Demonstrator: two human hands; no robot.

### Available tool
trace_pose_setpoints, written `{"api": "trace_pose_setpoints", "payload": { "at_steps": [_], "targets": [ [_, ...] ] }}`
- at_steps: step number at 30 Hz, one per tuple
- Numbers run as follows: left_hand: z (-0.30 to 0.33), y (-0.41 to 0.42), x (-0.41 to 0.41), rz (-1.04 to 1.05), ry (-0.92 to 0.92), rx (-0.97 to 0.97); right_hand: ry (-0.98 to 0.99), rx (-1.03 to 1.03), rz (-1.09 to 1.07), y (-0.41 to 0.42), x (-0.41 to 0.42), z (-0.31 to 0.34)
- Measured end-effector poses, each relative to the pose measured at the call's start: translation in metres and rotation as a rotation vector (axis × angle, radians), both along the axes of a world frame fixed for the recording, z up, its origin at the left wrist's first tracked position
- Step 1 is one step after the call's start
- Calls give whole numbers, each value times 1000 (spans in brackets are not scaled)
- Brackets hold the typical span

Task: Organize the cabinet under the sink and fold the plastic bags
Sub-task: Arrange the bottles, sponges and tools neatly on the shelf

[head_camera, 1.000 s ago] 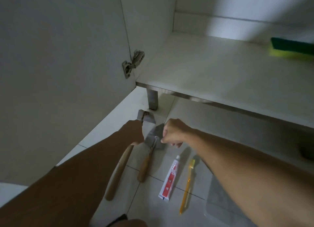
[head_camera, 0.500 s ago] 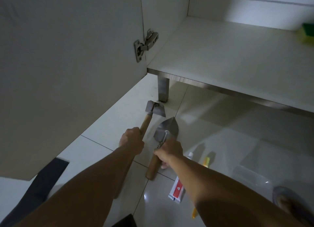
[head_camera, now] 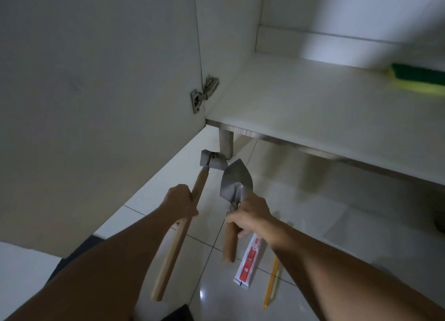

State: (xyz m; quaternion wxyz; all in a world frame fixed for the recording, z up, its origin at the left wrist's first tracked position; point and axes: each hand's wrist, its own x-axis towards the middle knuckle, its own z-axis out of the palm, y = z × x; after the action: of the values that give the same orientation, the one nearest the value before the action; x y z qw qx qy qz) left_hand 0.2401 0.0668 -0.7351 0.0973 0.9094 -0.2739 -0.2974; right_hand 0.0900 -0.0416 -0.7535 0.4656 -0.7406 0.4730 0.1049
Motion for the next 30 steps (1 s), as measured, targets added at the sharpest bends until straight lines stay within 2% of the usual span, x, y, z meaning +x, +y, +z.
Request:
{"api": "trace_pose_setpoints", "payload": {
  "at_steps": [8, 16, 24, 30],
  "targets": [
    [86, 8, -3, -49, 195, -25, 32, -58, 145, -12, -16, 75],
    [147, -12, -8, -111, 175, -63, -48, -86, 96, -42, -32, 156],
    [199, -103, -30, -164, 144, -182, -77, -202, -36, -128, -56, 213],
    [212, -188, -51, -226, 145, -234, -81, -207, -121, -209, -82, 223]
  ]
}}
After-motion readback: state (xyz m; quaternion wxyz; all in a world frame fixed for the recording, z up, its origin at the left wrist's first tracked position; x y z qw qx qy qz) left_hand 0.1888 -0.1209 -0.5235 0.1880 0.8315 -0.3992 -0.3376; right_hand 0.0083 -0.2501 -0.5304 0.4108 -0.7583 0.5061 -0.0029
